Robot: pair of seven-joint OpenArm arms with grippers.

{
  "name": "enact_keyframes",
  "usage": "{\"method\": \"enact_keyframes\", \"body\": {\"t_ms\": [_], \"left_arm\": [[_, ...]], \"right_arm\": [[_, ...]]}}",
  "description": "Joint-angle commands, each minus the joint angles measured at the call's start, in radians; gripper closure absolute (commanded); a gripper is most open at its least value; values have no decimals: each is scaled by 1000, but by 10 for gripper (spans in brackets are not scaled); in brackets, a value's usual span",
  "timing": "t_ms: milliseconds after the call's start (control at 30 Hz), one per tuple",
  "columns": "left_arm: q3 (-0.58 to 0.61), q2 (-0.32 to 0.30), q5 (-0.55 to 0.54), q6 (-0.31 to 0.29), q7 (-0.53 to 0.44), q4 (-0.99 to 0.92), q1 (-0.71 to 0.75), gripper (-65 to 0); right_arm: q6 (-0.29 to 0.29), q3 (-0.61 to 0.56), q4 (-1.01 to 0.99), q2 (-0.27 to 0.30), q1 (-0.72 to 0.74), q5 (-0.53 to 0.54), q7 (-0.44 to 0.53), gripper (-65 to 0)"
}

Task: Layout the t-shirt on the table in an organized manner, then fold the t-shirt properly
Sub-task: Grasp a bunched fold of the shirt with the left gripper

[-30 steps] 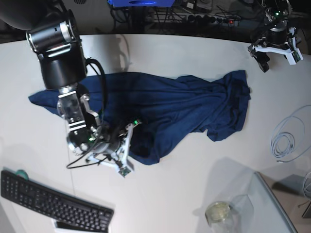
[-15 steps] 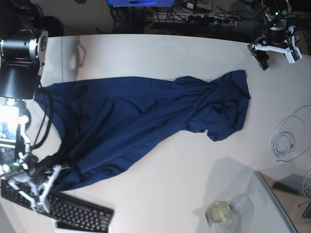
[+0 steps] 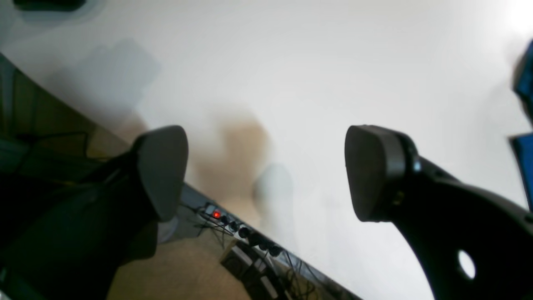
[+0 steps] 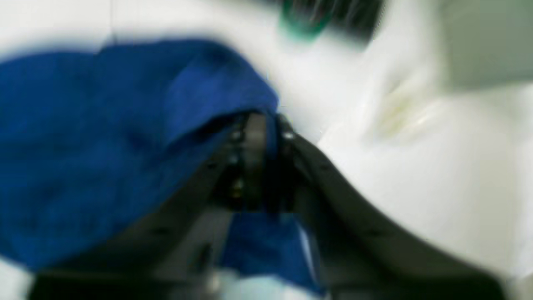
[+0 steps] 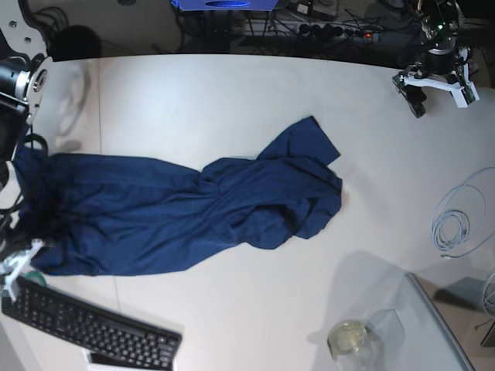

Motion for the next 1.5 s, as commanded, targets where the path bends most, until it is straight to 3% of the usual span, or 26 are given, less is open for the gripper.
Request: {"method": "enact_keyframes", "body": {"t_ms": [0, 100, 133, 167, 200, 300, 367, 567, 767, 967, 1100, 1300, 1400, 1467], "left_arm": [[20, -20, -2, -2, -19, 16, 8, -561], [60, -35, -2, -2, -19, 13, 8, -561], [62, -35, -2, -2, -19, 15, 8, -561], [60, -35, -2, -2, -19, 15, 8, -561], [59, -36, -2, -2, -19, 13, 7, -561], [57, -38, -2, -2, -19, 12, 2, -561], [59, -38, -2, -2, -19, 12, -1, -561], [63, -38, -2, -2, -19, 12, -2, -561], [57, -40, -2, -2, -18, 12, 7, -561], [57, -41, -2, -2, -18, -7, 8, -561], [57, -40, -2, -2, -18, -11, 8, -561], [57, -40, -2, -2, -18, -11, 8, -561], [57, -40, -2, -2, -18, -11, 7, -561], [57, -41, -2, -2, -18, -11, 7, -561]], "right_arm": [[3, -8, 8, 18, 37, 10, 12, -192], [7, -26, 61, 27, -4, 15, -54, -452], [10, -35, 132, 19, -32, 17, -55, -492], [13, -51, 204, 2, -69, 17, -55, -494], [30, -83, 289, -12, -109, 17, -55, -488], [190, -295, 545, -50, -242, 14, -58, -459], [233, -433, 629, -75, -293, 12, -57, -444], [227, -729, 568, -185, -239, 10, -55, -434], [162, -844, 319, -305, -113, 10, -54, -432], [158, -916, 114, -383, -55, 10, 21, -431], [158, -918, -15, -398, -32, 10, 66, -414], [147, -910, -101, -403, -21, 10, 121, -180], [70, -911, -89, -401, -20, 12, 118, -165], [61, -911, -34, -398, -32, 12, 104, -194]]}}
